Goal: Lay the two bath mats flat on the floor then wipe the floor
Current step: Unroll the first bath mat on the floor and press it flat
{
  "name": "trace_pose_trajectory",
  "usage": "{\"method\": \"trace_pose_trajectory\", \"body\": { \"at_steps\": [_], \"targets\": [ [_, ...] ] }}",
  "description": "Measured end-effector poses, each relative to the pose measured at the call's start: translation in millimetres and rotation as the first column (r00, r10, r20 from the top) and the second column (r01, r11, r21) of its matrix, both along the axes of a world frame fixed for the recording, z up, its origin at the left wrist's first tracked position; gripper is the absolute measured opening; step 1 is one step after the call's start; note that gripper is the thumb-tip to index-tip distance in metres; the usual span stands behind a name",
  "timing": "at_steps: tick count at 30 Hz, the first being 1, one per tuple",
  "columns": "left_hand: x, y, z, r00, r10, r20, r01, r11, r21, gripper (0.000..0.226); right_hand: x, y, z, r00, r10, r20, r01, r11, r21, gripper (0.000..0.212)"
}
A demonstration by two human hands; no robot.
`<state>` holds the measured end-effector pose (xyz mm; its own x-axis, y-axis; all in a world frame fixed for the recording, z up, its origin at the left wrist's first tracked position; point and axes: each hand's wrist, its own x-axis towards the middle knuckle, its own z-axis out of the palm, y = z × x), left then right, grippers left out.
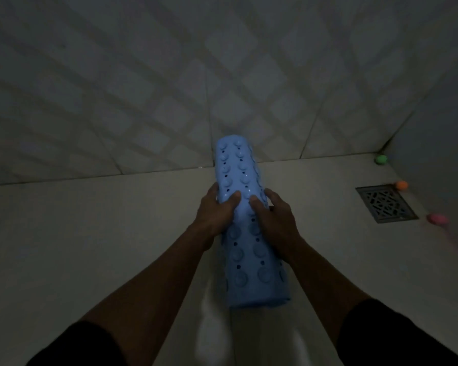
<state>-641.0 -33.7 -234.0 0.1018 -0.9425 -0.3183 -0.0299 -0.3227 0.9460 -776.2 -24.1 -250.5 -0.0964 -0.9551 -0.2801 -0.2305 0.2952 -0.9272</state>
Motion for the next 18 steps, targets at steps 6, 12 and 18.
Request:
{"method": "trace_pose_trajectory", "body": {
  "at_steps": [6,12,18],
  "targets": [
    [-20,2,-3,0.994,-0.087,0.073,0.083,0.995,0.049,0.064,-10,0,-2,0.999,-0.015,-0.05,0.016,1.0,0.014,0.035],
    [-21,9,-31,0.993,-0.087,0.085,0.083,0.995,0.048,0.06,-11,9,-20,0.994,-0.004,-0.112,0.008,0.999,0.037,0.044],
    [-16,21,-58,0.983,-0.074,0.166,0.071,0.997,0.023,0.067,-2,18,-39,0.985,-0.028,-0.172,0.031,0.999,0.019,0.049]
  ]
}}
